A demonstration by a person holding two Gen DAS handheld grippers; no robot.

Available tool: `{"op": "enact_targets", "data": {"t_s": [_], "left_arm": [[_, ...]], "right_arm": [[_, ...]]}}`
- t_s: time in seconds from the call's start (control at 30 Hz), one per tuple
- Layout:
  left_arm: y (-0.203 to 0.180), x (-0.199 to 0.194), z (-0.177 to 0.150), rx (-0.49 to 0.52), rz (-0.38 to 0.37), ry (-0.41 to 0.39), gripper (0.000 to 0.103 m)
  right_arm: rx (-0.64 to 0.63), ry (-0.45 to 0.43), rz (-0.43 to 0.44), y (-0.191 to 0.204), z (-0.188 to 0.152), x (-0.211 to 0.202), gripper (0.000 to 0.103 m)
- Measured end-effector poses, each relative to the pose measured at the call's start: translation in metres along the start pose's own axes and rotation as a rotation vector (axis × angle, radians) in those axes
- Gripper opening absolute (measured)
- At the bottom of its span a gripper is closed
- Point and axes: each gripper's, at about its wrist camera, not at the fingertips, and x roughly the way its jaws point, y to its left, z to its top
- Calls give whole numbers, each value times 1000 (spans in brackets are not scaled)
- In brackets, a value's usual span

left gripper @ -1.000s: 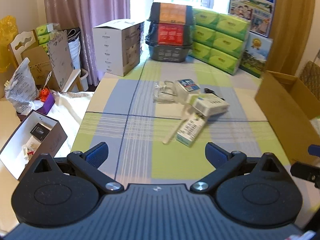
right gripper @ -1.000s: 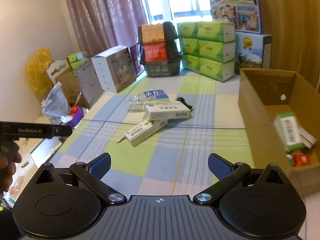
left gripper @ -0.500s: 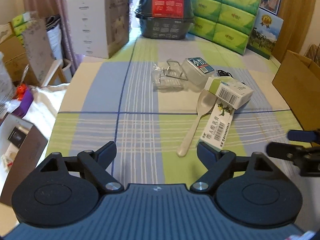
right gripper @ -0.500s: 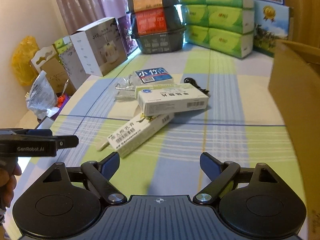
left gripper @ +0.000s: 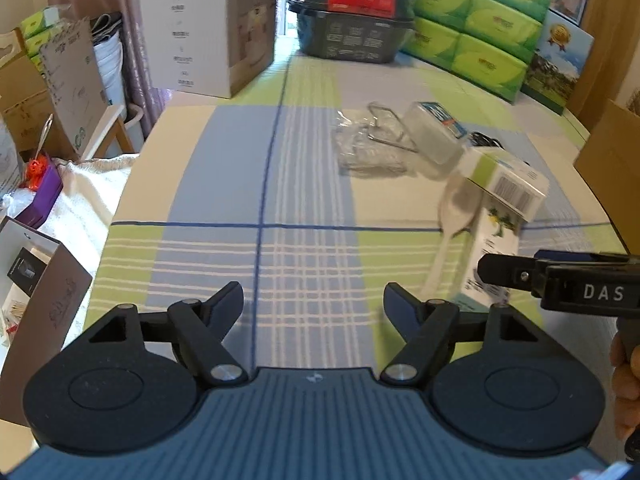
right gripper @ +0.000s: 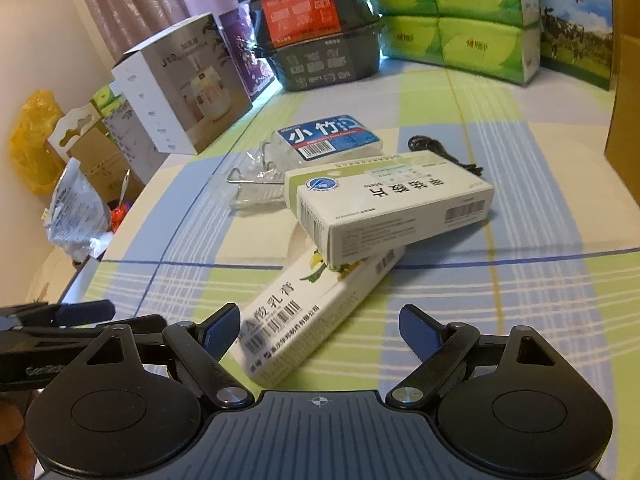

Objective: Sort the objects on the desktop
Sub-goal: 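Grasp the wooden spoon with the left tool while the right tool grasps the white parrot ointment box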

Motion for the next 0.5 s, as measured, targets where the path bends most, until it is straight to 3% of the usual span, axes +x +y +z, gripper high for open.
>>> {"op": "enact_targets", "data": {"t_s": [0.33,0.4,0.5], "left_arm": [[-11,14,0,75,-28,15,74],[-14,15,0,76,-41,14,74],[-21,15,2,80,-64,1,74]], "right_arm": [[-32,-5,-51,6,3,15,81],[-43,2,-62,5,2,12,65],[-55,16,-93,-1,1,8,51]]}}
